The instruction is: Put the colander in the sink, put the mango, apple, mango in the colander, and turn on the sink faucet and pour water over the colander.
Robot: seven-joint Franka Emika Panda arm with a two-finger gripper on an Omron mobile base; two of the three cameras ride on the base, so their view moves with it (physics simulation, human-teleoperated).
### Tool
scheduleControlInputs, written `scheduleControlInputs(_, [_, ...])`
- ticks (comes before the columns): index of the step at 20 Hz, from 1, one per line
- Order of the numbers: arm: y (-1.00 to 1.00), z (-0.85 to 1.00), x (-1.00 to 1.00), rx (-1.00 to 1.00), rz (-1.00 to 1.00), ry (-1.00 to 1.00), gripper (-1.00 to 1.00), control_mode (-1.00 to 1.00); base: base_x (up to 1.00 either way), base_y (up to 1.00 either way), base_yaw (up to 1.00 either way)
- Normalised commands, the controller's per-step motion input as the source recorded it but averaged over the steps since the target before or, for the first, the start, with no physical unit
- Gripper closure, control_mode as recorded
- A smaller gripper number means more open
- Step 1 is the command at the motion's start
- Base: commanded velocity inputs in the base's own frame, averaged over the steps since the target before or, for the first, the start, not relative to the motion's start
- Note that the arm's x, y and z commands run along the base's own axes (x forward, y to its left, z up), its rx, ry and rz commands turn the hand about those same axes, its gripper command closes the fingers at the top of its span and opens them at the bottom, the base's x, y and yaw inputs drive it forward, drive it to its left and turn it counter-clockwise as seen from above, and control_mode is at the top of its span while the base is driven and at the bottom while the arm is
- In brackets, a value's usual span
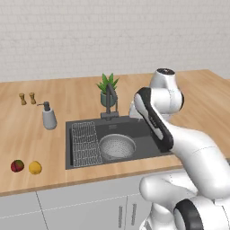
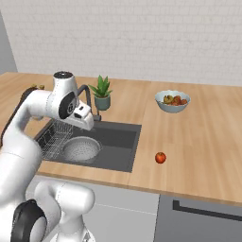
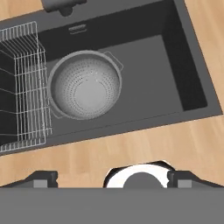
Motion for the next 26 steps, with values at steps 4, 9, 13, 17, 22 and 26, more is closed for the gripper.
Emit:
scheduleControlInputs(4, [1.0, -0.08, -0.61, -0.33, 0.01, 0.0, -1.0, -1.0, 0.0, 0.0, 0.0])
scheduleControlInputs(9, [1.0, -0.07, -0.26, -0.26, 0.02, 0.0, -1.0, -1.0, 0.0, 0.0, 0.0])
scheduleControlInputs(13, [1.0, -0.04, 0.0, -0.16, 0.07, 0.02, -1.0, -1.0, 0.0, 0.0, 0.0])
scheduleControlInputs(17, [1.0, -0.08, 0.0, -0.03, 0.14, 0.09, -1.0, -1.0, 0.0, 0.0, 0.0])
scheduleControlInputs(22, [1.0, -0.1, 0.07, 0.0, 0.19, 0.15, -1.0, -1.0, 0.0, 0.0, 0.0])
scheduleControlInputs(26, [1.0, -0.16, 0.01, 0.0, 0.19, 0.16, -1.0, -1.0, 0.0, 0.0, 0.0])
